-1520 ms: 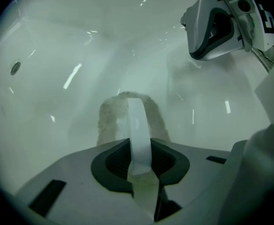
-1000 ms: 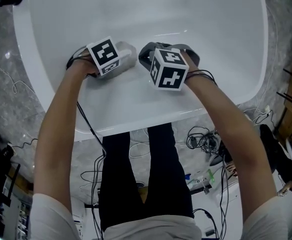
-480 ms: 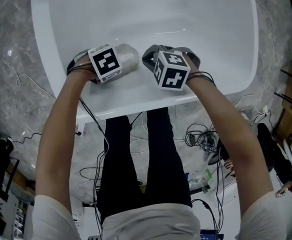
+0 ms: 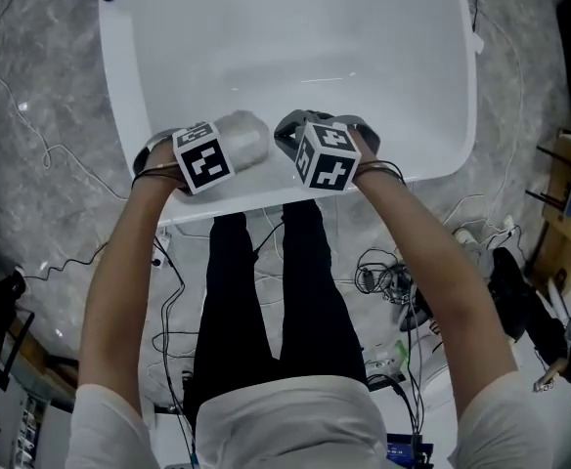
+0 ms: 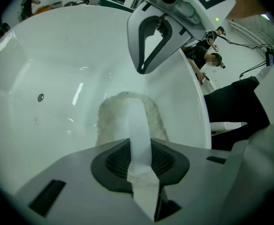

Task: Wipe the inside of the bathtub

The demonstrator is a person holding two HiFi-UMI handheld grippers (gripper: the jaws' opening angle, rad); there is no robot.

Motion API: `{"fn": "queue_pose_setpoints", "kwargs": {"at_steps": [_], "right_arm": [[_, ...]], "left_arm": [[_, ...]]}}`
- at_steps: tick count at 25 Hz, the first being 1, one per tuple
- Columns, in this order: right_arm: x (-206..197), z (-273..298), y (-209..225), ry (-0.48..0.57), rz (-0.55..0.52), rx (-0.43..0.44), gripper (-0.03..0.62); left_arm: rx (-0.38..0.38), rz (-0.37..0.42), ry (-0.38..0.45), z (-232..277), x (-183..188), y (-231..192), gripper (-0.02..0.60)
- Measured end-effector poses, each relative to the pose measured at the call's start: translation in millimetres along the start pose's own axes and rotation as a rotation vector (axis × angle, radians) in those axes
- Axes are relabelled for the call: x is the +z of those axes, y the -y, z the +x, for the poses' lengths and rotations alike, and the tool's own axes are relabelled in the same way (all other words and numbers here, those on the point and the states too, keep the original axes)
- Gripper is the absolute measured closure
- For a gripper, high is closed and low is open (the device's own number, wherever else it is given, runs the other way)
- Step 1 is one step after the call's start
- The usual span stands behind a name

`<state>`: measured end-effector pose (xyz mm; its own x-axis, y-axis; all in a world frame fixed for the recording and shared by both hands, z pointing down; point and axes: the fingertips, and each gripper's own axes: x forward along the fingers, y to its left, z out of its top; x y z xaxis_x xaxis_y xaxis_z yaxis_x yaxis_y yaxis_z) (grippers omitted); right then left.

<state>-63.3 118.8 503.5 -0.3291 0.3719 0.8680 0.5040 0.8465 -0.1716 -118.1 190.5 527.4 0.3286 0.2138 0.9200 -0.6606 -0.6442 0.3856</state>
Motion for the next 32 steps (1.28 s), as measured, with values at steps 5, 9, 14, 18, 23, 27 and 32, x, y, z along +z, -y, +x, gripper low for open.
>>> {"fn": "queue_pose_setpoints", "kwargs": {"at_steps": [5, 9, 14, 18, 23, 27, 32], "right_arm": [[18.2, -15.3, -13.8, 0.002, -0.013, 0.002, 0.576], [31.4, -34.8, -21.2, 0.019, 0.003, -0.012, 0.576], [35.8, -60.9, -33.5, 0.047, 0.073, -0.040, 0.576], [44.2, -92.3, -32.2, 0.120, 0.180, -0.090, 0.576], [48.9, -131.5, -24.2, 0.203, 0.296, -0.176, 0.576], [55.1, -161.6, -26.7, 0.273, 0.392, -0.237, 0.576], [70.2, -203.1, -40.3, 0.337, 0.427, -0.299, 0.576]], "left_arm": [[0.027, 0.014, -0.008, -18.8, -6.5, 16.2, 0.485], [0.053, 0.011, 0.003, -35.2, -10.5, 26.6, 0.485], [0.076, -0.014, 0.017, -54.3, -14.2, 40.7, 0.485], [0.104, -0.045, 0.051, -74.8, -10.7, 47.3, 0.485], [0.135, -0.073, 0.089, -106.4, -7.0, 56.3, 0.485], [0.176, -0.100, 0.161, -135.8, -2.1, 66.0, 0.485], [0.218, -0.152, 0.266, -175.4, 10.7, 79.6, 0.485]]}}
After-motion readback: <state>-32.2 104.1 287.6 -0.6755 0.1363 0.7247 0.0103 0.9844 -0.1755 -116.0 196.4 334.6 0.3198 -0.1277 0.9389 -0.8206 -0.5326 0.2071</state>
